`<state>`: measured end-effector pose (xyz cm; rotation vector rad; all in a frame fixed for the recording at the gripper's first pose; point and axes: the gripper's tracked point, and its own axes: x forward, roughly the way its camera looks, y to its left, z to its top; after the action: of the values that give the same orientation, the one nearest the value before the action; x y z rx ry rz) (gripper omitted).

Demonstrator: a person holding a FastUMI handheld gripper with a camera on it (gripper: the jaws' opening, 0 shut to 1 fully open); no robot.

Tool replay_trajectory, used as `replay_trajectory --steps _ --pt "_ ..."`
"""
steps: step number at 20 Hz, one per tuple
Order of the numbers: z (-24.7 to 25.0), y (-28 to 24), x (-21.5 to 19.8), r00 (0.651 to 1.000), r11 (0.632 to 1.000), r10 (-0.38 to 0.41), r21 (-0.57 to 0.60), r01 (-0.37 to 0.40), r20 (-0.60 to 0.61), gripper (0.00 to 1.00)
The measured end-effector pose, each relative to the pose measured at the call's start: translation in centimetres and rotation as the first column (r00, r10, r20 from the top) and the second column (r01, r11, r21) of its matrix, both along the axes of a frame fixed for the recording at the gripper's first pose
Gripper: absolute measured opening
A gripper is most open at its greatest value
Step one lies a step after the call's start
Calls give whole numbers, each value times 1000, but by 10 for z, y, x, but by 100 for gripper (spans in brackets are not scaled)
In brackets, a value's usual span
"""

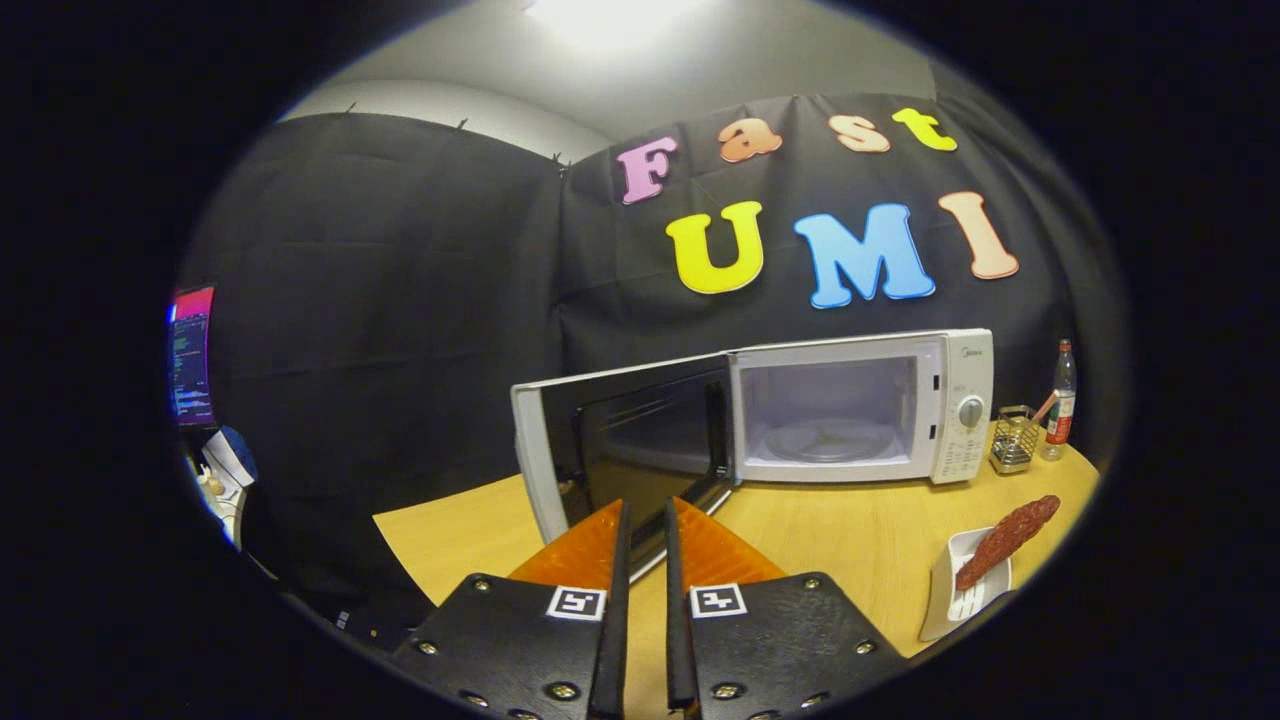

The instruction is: Open the microwave, put the food inside, and close the microwave door.

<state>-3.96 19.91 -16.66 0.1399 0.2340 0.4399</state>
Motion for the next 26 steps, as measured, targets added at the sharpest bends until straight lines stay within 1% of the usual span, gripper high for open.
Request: replay_trajectory --steps 1,2,3,4,6,8,10,12,19,20,22,25,26 --pt "-1 -19 3 1000 1000 -7 9 7 -19 19" --pt "0 -42 5 999 999 -32 18 33 -30 30" --pt "0 -69 8 997 997 -73 29 74 -38 43" --pt "-2 -96 12 990 990 -131 40 133 -52 55" --pt "-11 -142 18 968 970 -227 67 234 -104 68" --pt "-21 -178 22 942 943 -291 116 312 -171 71" --pt "-28 -205 25 922 919 -314 173 355 -227 71" --pt "-39 -229 28 900 897 -339 196 397 -273 71" --pt "-68 -298 32 819 823 -479 163 544 -315 71" --pt "-72 -300 32 812 814 -488 169 556 -321 71" --pt "-77 -301 36 811 808 -479 192 557 -334 71" --pt "-95 -290 46 820 822 -407 230 521 -403 72" --pt "-102 -290 50 815 819 -405 232 525 -415 72"
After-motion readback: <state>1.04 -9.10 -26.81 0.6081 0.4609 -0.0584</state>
